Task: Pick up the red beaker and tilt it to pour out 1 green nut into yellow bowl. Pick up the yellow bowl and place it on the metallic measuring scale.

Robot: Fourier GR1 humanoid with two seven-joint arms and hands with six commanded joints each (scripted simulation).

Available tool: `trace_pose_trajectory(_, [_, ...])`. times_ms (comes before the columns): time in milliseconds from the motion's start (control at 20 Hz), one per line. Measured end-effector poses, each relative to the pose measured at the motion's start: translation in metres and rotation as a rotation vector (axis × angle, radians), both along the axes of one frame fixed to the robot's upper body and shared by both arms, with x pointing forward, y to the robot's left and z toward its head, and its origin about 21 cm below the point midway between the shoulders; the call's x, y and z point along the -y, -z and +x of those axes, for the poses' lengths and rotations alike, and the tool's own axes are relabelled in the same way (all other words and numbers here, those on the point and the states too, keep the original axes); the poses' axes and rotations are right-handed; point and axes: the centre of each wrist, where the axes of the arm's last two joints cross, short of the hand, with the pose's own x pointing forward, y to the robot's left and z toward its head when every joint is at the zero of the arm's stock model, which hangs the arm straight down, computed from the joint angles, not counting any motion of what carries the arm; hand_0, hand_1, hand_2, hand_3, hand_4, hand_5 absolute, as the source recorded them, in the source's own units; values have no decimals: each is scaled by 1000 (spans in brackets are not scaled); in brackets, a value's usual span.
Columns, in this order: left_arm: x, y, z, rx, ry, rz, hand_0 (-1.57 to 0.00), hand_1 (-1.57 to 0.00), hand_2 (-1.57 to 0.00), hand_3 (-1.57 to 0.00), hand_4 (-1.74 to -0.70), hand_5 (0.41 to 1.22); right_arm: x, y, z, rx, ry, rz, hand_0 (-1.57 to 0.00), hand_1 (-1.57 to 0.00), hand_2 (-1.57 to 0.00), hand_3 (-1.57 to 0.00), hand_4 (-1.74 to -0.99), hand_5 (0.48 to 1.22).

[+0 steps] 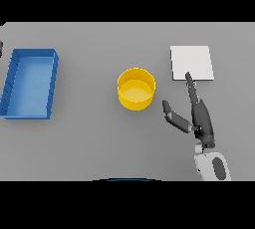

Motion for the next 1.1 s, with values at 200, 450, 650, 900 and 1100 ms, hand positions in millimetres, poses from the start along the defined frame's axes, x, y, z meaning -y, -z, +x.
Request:
trace_pose_trajectory(200, [-7,33,-27,-8,-71,-95,-1571,-1571,-1571,-1442,-1741,1221,0,6,-4,-5,-22,3,1,1,1,1,-1020,645])
trace_pose_trajectory(450, [1,61,-59,29,-90,-171,-1571,-1571,-1571,-1497,-1741,1221,5,5,-3,4,-27,21,1,1,1,1,-1005,647])
trace_pose_trajectory(650, [11,80,-76,11,-114,-229,-1571,-1571,-1571,-1541,-1741,1151,6,8,-4,-1,-27,30,1,1,1,1,-1012,650])
trace_pose_trajectory(900, [17,91,-90,-16,-120,-207,-1571,-1571,-1571,-1561,-1645,941,8,9,-6,8,-20,20,1,1,1,1,-1021,636])
trace_pose_trajectory(1100, [11,93,-105,-37,-101,-171,-1496,-1378,-1351,-1310,-1161,780,2,8,-5,0,-23,16,1,1,1,1,-1009,634])
